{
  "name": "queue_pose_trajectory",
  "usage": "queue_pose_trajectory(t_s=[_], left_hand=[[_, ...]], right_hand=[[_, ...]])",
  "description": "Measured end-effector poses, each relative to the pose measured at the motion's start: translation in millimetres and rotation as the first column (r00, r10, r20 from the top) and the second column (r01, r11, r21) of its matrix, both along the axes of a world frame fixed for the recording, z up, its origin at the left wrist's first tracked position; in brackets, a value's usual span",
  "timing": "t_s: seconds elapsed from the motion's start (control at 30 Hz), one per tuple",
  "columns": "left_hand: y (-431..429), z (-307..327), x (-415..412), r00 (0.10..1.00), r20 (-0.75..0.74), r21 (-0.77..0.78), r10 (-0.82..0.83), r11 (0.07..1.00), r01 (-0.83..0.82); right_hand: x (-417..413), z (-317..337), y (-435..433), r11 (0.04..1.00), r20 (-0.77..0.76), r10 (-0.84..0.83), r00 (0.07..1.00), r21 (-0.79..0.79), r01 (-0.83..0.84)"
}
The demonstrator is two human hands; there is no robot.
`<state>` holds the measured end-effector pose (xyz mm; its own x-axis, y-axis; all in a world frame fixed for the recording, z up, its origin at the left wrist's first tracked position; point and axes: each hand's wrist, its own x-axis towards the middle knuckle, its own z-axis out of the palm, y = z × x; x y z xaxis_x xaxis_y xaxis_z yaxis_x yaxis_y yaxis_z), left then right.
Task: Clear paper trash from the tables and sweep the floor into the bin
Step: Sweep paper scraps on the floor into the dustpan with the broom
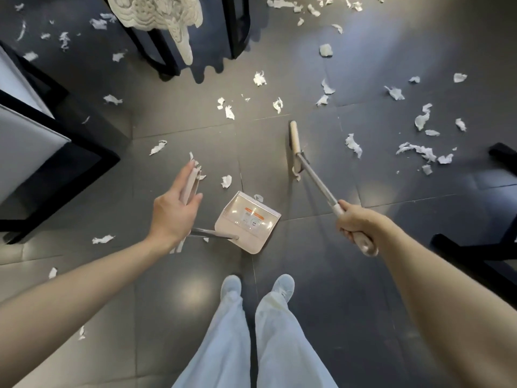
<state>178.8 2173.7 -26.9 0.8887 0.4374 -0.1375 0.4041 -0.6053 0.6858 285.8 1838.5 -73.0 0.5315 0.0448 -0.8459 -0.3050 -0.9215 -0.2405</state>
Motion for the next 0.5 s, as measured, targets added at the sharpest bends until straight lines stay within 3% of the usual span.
queue_pose_trajectory(t_s=[0.13,0.37,0.5], left_hand=[[1.6,-0.4,18.1,1.000,-0.021,-0.015,-0.002,1.000,0.001],[-5.4,0.9,52.9,0.995,-0.019,-0.043,-0.101,0.994,0.100],[-0.1,4.6,64.6,0.986,-0.012,-0.033,-0.169,0.985,0.168]], right_hand=[[-26.5,10.0,-0.8,0.996,-0.064,0.084,0.994,-0.013,-0.085],[-74.7,58.5,8.2,0.989,-0.322,-0.052,0.945,0.114,0.093],[-79.0,94.6,9.6,0.990,-0.315,-0.057,0.947,0.101,0.094]])
